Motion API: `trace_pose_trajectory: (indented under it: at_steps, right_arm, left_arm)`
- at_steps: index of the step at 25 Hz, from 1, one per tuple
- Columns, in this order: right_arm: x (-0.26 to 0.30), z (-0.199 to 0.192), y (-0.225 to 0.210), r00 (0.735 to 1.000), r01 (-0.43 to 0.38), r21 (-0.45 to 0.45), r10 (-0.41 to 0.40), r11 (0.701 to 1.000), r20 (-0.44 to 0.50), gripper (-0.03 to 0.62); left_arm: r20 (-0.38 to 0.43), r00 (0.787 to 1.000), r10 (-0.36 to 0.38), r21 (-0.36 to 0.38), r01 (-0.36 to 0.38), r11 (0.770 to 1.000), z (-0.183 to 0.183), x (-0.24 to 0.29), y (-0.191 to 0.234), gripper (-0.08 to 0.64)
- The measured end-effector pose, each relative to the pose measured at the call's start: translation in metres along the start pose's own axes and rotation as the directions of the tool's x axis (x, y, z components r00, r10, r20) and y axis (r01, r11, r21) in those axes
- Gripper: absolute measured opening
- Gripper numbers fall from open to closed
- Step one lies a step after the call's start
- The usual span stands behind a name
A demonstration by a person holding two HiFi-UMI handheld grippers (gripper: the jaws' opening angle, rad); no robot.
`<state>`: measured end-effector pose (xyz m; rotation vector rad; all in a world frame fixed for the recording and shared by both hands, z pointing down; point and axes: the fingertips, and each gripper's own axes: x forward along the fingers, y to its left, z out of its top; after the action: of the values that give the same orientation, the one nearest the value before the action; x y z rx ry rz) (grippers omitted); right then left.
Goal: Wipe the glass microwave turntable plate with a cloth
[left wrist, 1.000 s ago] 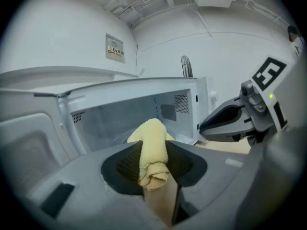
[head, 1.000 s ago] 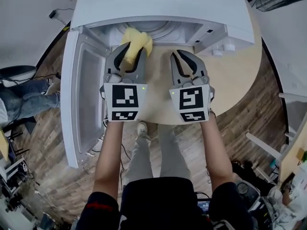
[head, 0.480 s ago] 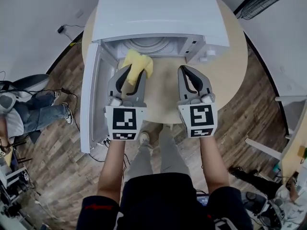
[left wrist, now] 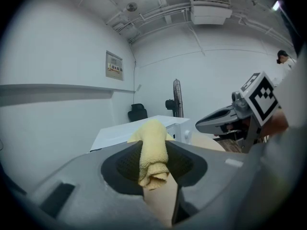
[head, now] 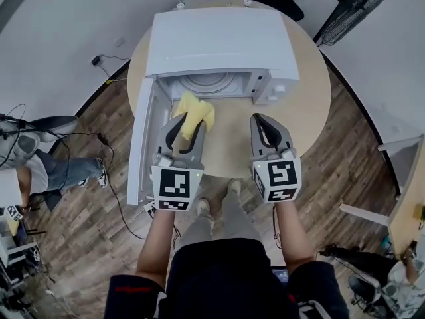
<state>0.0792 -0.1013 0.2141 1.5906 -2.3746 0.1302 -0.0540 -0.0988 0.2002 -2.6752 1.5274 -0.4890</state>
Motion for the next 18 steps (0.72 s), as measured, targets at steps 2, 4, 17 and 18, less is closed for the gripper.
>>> trace_pose_trajectory:
  at_steps: [2,4,17,18]
  right_arm:
    - [-0.01,0.006,0.002,1.0,0.001,-0.003,-0.001,1.0,-0.002,0.011]
    - [-0.019,0.013,0.002,1.0,0.005,-0.01,-0.005,1.0,0.0,0.011]
    - [-0.052,0.056,0.022,0.998,0.002,-0.026,0.0,1.0,0.056,0.011]
    - [-0.054,0.059,0.022,0.998,0.004,-0.024,-0.002,1.0,0.062,0.011]
  left_arm:
    - [0.01,1.0,-0.003,-0.004,0.003,1.0,0.01,-0.011,-0.003,0.132]
    - [0.022,1.0,-0.008,-0.008,0.008,1.0,0.019,-0.02,-0.005,0.132]
    - [0.068,0.997,-0.031,0.015,0.03,0.999,0.054,-0.068,-0.005,0.133]
    - [0.074,0.997,-0.026,0.015,0.025,1.0,0.057,-0.071,-0.003,0.133]
